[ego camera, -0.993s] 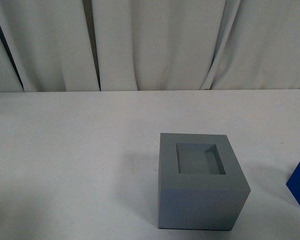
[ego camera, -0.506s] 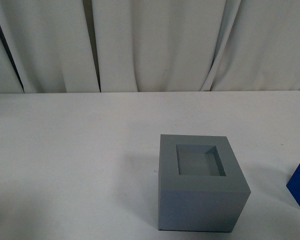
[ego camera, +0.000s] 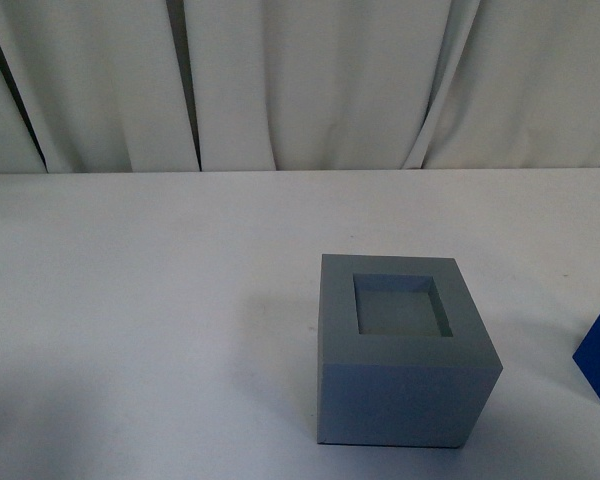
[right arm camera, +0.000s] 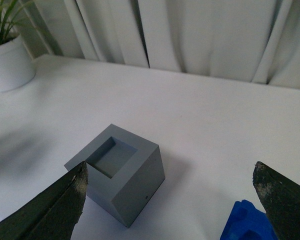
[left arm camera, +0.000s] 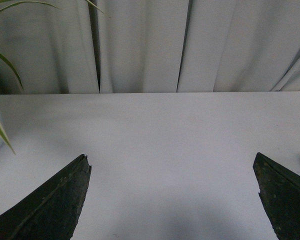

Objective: Insert blue part into gray base

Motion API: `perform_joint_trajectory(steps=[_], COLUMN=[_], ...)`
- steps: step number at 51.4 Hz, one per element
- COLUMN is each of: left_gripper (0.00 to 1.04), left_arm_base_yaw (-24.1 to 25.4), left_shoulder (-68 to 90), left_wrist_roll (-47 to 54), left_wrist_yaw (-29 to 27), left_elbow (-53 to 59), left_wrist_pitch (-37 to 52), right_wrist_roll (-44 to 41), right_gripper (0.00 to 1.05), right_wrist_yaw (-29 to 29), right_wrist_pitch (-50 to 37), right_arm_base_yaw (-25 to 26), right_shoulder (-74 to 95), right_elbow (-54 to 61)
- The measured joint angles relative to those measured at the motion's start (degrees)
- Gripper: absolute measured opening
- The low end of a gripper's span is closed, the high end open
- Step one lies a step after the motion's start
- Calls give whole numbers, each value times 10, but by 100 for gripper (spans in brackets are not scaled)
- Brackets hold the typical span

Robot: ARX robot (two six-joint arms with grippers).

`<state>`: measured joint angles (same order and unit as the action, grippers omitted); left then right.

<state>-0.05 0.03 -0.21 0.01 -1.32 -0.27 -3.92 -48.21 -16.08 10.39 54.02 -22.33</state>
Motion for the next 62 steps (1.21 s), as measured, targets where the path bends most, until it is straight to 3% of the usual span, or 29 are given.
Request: perform_joint_trajectory(steps=[5,23,32,45,62], left_gripper=[99,99,99,99,99], left_arm_base_yaw=[0,0,0,0,0], left_shoulder=[0,0,0,0,0], left_wrist_roll=[0,0,0,0,0], left_wrist_yaw=[0,0,0,0,0], left_elbow=[0,0,0,0,0], left_wrist_pitch=[0,0,0,0,0], right_wrist_roll=[-56,-415,-624,-783,-849], right_gripper=[97,97,97,97,97], right_wrist_yaw=[-6,16,73,163,253], right_wrist_pitch=[80,423,607,704,725], right_arm_base_yaw=[-5,-36,-40,-45,-68], right_shoulder=[62,251,335,406,452], right_elbow=[-61,-331,-450,-509,-530])
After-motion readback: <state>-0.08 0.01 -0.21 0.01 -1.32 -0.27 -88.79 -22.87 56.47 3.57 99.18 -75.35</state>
